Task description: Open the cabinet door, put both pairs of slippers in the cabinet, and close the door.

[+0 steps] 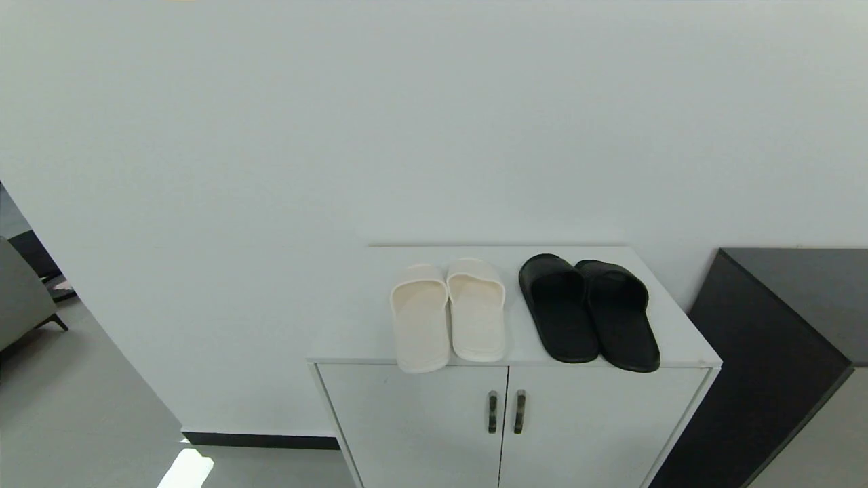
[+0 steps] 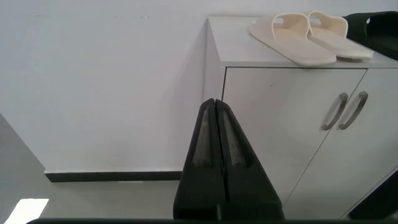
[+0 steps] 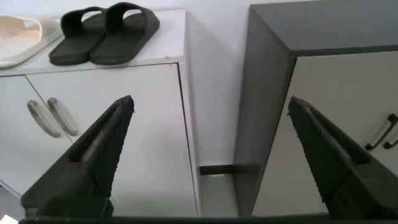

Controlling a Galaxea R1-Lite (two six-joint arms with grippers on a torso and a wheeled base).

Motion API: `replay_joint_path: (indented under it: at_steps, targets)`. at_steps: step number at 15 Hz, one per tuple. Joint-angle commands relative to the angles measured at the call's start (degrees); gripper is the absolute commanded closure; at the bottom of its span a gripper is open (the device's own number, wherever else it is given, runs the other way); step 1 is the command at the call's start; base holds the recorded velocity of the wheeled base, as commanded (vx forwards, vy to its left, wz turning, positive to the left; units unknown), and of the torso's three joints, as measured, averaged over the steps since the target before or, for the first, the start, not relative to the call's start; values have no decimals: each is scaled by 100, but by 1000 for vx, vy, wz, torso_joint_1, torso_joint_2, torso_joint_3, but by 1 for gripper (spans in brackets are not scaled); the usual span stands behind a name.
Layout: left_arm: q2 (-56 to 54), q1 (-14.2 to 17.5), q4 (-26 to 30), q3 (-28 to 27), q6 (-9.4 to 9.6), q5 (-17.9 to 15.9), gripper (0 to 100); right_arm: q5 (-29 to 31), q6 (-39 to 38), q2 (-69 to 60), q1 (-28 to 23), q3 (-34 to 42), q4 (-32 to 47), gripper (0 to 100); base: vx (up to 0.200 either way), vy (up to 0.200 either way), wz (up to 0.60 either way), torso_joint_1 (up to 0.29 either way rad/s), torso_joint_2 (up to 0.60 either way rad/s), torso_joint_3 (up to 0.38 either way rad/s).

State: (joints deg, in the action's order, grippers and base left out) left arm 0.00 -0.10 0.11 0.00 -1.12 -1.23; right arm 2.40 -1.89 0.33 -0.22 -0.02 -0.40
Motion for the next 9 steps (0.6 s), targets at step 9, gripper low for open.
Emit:
replay_joint_path:
  at_steps: [9]
  targets:
    - [0, 1, -2, 0, -2, 0, 100, -346, 145, 2428, 4, -1298, -478, 0, 0, 0, 0, 0, 0, 0]
